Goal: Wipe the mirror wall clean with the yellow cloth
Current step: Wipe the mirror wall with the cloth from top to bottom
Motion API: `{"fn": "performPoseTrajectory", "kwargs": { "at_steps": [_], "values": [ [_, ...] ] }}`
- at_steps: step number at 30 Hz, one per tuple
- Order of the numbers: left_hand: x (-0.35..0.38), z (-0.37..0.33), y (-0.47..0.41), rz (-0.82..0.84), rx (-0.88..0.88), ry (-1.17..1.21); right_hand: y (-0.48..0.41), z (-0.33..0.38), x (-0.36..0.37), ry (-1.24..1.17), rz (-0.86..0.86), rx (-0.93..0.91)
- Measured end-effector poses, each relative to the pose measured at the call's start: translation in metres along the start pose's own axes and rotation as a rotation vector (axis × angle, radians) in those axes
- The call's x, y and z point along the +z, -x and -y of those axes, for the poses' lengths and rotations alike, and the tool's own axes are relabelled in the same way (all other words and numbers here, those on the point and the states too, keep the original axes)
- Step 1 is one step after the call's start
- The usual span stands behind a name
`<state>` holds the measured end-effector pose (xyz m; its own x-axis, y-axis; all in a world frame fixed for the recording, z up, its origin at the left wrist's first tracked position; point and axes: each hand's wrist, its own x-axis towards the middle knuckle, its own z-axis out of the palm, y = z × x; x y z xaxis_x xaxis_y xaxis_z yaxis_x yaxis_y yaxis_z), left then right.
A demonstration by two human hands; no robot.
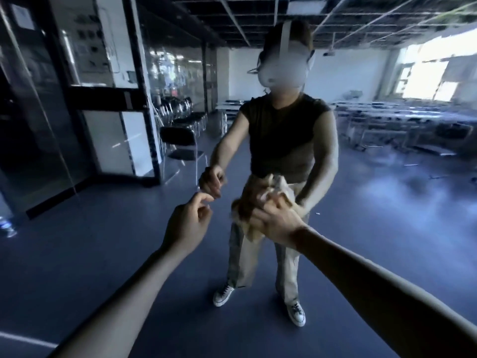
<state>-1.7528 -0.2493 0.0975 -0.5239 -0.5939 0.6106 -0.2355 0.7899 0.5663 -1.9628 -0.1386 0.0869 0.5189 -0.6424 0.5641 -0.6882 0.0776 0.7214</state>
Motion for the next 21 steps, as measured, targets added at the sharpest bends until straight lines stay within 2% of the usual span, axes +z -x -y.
{"fn": "performPoseTrajectory", "kwargs": {
  "at_steps": [2, 5, 8, 12, 14, 18, 19, 21],
  "values": [
    [-0.013, 0.02, 0.002, 0.035, -0.041, -0.029, -0.006, 0.01, 0.005, -0.032, 0.047, -0.115],
    [-0.025, 0.038, -0.002, 0.011, -0.05, -0.048, -0.042, -0.006, 0.003, -0.075, -0.065, -0.185],
    [-0.032, 0.045, -0.012, -0.05, -0.068, -0.026, -0.099, -0.021, 0.002, -0.057, -0.183, -0.081],
    [-0.043, 0.058, -0.012, -0.092, -0.096, -0.024, -0.146, 0.001, 0.004, -0.08, -0.249, 0.192],
    [-0.049, 0.073, -0.006, -0.1, -0.125, -0.028, -0.139, 0.031, 0.019, -0.045, -0.185, 0.206],
    [-0.068, 0.099, 0.013, -0.046, -0.238, -0.066, -0.115, 0.078, 0.05, -0.006, 0.165, -0.166],
    [-0.075, 0.103, 0.017, -0.03, -0.256, -0.075, -0.119, 0.078, 0.053, -0.027, 0.2, -0.22],
    [-0.091, 0.113, 0.019, -0.038, -0.245, -0.081, -0.144, 0.069, 0.048, -0.088, 0.181, -0.174]
  ]
}}
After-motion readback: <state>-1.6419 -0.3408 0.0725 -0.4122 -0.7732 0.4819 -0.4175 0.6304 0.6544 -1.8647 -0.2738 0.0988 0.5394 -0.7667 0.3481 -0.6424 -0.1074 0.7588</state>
